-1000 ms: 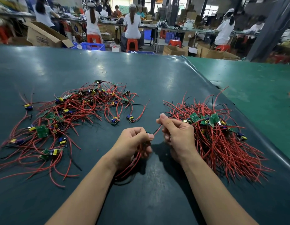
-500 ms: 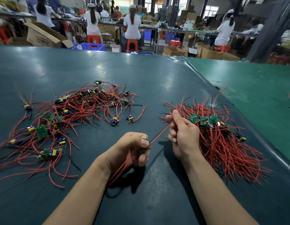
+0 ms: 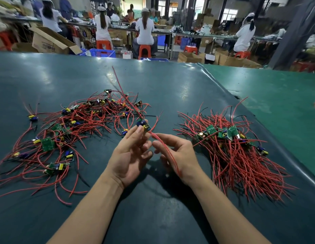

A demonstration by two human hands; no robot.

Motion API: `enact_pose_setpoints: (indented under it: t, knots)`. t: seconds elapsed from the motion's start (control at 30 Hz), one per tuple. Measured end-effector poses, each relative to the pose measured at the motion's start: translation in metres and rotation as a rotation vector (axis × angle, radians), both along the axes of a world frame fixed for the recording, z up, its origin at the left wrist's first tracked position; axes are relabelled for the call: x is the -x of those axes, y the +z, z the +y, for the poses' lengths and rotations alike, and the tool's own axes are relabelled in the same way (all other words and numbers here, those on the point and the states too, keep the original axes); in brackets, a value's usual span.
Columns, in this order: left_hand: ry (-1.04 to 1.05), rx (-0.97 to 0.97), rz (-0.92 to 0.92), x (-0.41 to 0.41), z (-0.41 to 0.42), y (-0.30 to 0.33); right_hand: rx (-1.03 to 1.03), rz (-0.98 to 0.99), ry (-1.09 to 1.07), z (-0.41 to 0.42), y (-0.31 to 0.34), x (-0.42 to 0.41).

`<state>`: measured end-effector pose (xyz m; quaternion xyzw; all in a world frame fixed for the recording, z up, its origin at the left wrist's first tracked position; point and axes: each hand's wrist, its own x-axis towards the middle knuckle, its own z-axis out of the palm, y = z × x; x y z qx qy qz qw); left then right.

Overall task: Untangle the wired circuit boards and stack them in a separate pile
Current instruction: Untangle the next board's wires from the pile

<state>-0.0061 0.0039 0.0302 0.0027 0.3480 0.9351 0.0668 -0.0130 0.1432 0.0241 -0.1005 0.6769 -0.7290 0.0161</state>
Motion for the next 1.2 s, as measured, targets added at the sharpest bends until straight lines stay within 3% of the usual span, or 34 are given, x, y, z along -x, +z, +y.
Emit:
enact_pose_setpoints:
  t: [0.23,0.47,0.57,0.7,0.83,0.97,1.07,1.2]
  knots:
    - [-0.095,0.076,-0.080,-0.002,0.009,-0.002,0.245,0.019,-0.053,-0.005,0.003,-0.002]
    - [-0.187,-0.088,-0.220,0.002,0.012,-0.001,0.382,-0.019,-0.110,-0.004,0.006,0.001]
    - [-0.217,-0.182,-0.235,0.001,0.011,-0.002,0.356,0.047,-0.122,-0.007,0.006,0.000]
    - [-0.167,-0.088,-0.201,0.002,0.014,-0.002,0.019,0.402,-0.247,-0.005,0.004,0.003]
    - [0.028,0.083,-0.120,0.004,0.020,-0.005,0.089,0.253,-0.179,-0.002,0.002,0.003]
    - [0.134,0.193,-0.051,0.005,0.023,-0.007,0.029,0.242,-0.188,-0.003,0.000,0.004]
    - [0.253,0.168,-0.006,0.005,0.022,-0.012,0.113,0.046,-0.150,-0.008,-0.003,0.002]
    - [0.282,0.372,0.108,0.002,0.023,-0.019,0.242,-0.058,-0.232,-0.010,-0.002,0.006]
